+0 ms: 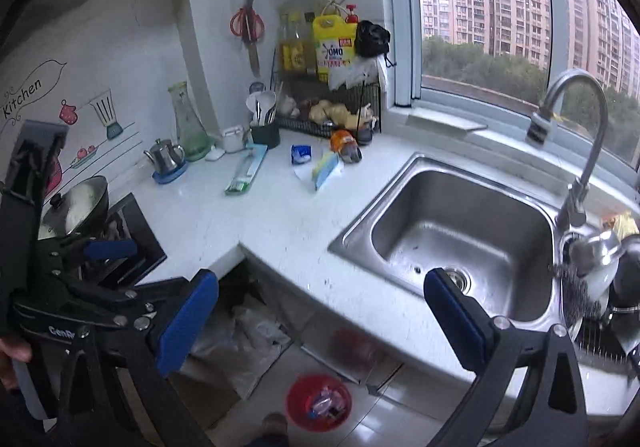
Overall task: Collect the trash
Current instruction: 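Raise both tools up to the counter beside the sink, then grasp the packaged clear bottle with the left tool while the right tool grasps the blue brush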
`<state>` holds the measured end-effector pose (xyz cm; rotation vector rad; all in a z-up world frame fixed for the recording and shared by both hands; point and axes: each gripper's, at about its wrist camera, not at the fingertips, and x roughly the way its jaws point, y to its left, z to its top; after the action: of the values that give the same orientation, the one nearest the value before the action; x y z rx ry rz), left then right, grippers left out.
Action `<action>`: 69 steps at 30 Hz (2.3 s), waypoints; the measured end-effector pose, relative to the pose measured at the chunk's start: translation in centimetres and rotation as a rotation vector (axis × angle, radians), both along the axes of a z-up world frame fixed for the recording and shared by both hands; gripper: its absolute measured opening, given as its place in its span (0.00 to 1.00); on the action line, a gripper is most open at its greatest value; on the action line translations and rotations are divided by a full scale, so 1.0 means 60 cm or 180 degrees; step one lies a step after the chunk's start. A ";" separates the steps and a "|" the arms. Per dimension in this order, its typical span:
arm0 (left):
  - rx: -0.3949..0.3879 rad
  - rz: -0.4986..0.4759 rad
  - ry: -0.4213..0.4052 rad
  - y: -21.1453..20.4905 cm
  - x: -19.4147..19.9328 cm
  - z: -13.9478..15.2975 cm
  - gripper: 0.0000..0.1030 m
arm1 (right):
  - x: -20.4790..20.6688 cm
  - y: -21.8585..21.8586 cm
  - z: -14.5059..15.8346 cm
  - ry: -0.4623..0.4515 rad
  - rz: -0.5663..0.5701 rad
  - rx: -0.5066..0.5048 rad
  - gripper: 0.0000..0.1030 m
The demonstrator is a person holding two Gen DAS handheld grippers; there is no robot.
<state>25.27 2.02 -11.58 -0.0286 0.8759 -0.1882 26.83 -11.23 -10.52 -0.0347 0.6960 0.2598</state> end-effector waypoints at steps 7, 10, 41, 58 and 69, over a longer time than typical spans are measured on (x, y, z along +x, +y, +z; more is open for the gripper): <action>0.0064 0.0093 -0.0041 0.045 0.106 0.037 0.99 | 0.096 0.012 0.024 -0.0029 -0.0160 0.0069 1.00; -0.0025 0.0076 -0.0090 0.079 0.172 0.046 0.99 | 0.153 0.026 0.039 0.0015 -0.0225 0.0111 1.00; -0.0088 0.0343 0.1229 0.312 0.671 -0.176 0.99 | 0.616 0.148 -0.126 0.1319 -0.0781 0.0065 1.00; 0.0174 0.0501 0.1561 0.345 0.746 -0.290 0.99 | 0.710 0.160 -0.227 0.1829 -0.1038 -0.0135 0.93; 0.0244 0.0497 0.1441 0.341 0.754 -0.291 0.78 | 0.729 0.153 -0.259 0.1972 -0.1153 -0.0112 0.64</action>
<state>70.51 22.50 -29.05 -0.0696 1.3263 0.0010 70.59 -2.03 -26.06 0.1439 1.3039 -0.1011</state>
